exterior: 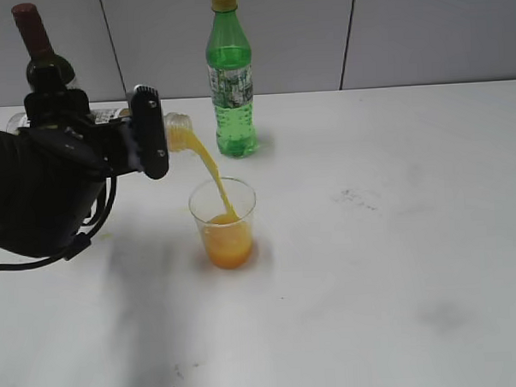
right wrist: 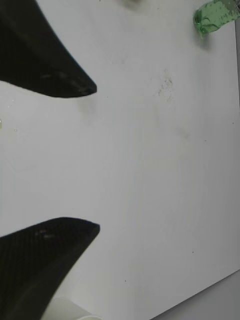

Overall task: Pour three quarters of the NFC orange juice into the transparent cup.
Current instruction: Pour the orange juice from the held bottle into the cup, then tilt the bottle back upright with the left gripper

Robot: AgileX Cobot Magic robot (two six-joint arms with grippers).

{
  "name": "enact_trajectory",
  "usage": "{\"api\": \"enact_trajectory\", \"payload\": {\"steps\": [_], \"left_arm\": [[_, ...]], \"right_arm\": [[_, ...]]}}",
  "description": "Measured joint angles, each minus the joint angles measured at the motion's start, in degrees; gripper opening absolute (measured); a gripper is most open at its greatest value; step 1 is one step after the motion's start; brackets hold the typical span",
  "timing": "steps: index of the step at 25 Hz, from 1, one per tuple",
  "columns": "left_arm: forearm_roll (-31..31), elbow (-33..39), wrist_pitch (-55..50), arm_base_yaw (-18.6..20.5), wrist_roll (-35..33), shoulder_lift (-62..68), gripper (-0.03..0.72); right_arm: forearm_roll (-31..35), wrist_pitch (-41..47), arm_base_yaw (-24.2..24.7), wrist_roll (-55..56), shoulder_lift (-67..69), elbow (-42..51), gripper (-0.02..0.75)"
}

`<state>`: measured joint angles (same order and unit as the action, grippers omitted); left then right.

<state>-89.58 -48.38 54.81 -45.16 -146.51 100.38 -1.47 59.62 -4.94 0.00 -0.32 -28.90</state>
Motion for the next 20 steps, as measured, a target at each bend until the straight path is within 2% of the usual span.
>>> {"api": "enact_trajectory", "payload": {"steps": [20], "left_arm": [[0.39,0.42,0.4,0.0,0.0,0.0,0.475]], "right_arm": [[0.0,0.0,0.0,0.0,0.0,0.0,0.572]]}}
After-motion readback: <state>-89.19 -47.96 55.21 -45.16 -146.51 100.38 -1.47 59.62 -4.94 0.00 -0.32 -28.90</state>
